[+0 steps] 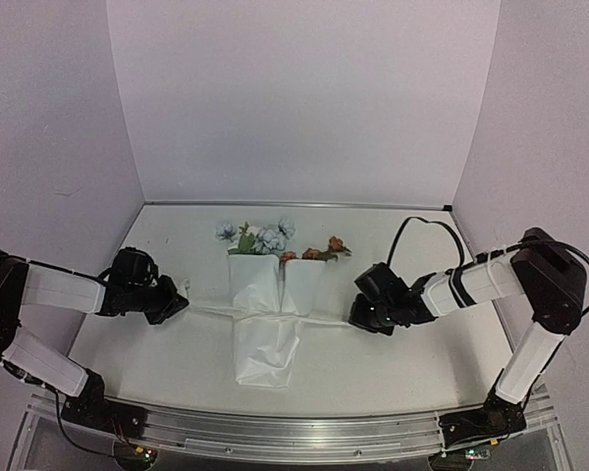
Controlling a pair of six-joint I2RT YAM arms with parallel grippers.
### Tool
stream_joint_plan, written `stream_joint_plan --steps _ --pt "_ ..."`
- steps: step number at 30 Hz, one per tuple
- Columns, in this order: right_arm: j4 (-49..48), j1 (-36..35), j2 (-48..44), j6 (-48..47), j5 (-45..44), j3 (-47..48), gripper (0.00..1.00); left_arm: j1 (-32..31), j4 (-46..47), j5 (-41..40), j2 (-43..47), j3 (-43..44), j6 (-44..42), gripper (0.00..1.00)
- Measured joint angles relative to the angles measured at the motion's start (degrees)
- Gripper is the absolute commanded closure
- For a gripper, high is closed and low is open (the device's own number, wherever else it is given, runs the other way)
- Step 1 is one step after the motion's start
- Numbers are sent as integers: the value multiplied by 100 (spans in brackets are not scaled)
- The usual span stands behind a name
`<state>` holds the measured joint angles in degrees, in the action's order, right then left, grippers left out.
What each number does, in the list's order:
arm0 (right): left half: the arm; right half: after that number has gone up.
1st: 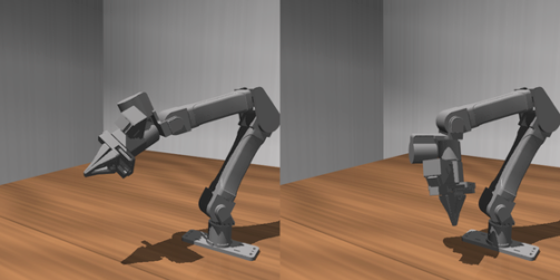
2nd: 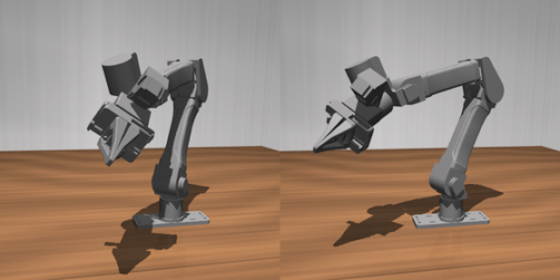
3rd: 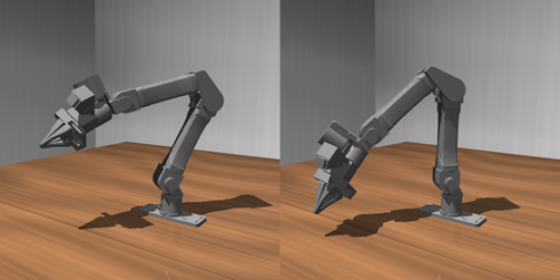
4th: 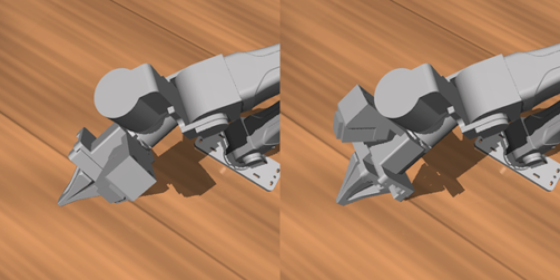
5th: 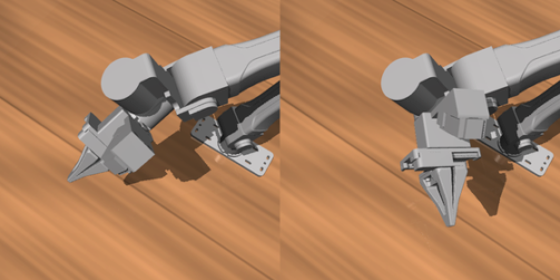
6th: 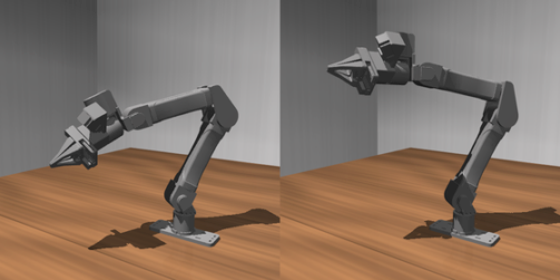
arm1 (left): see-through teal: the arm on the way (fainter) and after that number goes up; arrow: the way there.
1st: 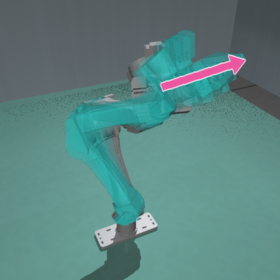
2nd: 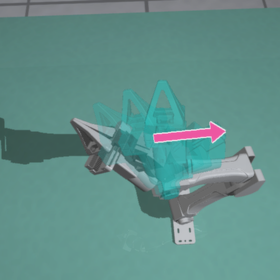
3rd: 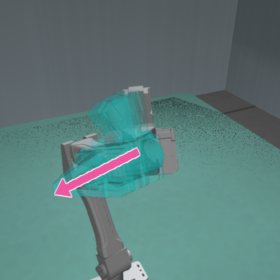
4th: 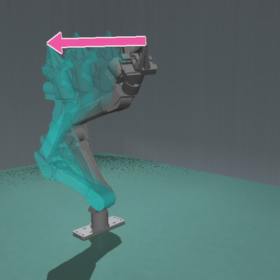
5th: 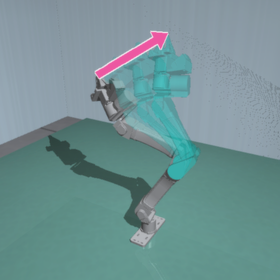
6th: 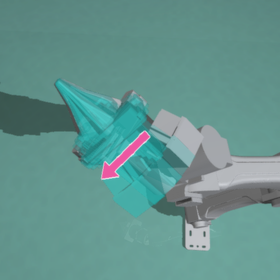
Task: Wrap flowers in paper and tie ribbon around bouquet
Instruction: Tie the ribbon at the center of the board.
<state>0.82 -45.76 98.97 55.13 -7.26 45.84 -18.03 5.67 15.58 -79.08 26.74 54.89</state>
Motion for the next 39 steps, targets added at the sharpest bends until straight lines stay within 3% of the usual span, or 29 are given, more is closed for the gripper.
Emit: stream_joint_plan --steps 8,16,22,26,33,39 --pt "-364 679 -1752 288 -241 -2018 100 1974 -207 921 207 -723 38 100" --pt "-234 1066 -3350 298 -49 -2834 100 3086 -945 1855 292 -735 -259 100" --pt "637 1795 -4547 71 418 -3013 100 3367 -1576 2074 614 -735 -410 100" --pt "1293 2098 -4800 -195 793 -2917 100 3430 -1807 2242 637 -735 -434 100" --pt "1920 2159 -4955 -302 1269 -2773 100 3691 -1940 2401 480 -695 -383 100" --pt "2495 1845 -5234 -302 1380 -2568 100 3696 -2107 2340 116 -107 -345 100"
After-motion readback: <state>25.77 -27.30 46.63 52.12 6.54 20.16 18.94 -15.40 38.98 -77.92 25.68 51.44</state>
